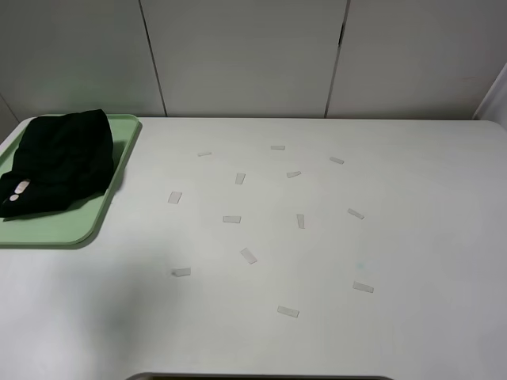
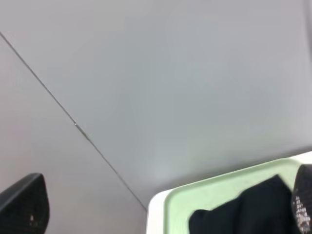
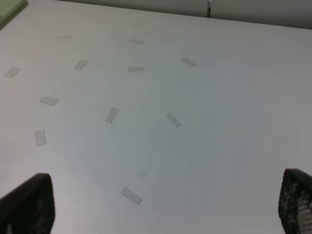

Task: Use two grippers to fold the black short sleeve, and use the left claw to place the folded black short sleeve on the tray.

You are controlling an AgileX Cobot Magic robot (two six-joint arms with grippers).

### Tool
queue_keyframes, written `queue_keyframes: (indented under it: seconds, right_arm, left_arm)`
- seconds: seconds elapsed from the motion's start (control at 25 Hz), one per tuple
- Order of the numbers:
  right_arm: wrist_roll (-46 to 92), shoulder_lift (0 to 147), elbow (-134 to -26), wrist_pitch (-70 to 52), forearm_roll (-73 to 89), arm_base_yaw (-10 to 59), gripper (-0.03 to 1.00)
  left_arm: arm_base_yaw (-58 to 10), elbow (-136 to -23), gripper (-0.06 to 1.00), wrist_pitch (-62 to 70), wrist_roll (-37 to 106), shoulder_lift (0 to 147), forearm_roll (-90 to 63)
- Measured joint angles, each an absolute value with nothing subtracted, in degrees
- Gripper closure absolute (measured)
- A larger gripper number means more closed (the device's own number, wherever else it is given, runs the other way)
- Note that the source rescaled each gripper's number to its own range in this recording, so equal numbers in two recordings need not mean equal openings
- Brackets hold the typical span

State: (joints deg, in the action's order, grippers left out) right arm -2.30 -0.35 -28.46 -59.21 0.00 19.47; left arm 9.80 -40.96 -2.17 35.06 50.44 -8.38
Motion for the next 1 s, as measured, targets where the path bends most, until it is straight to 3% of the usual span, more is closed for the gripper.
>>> queue_keyframes:
  seconds: [0.48, 0.72, 1.0]
  right_arm:
    - [-2.3, -0.3, -28.5, -59.2, 0.0, 19.5, -0.03]
    - [-2.3, -0.3, -28.5, -59.2, 0.0, 19.5, -0.03]
    - [-2.3, -0.3, -28.5, -59.2, 0.0, 19.5, -0.03]
  left_arm:
    - [9.6, -41.0, -0.05, 40.3, 30.1, 17.3, -9.3]
    - [5.4, -41.0, -0.05, 49.2, 11.0, 8.7, -2.1]
    - [-2.3, -41.0, -0.05, 59.4, 0.0, 1.8, 8.5]
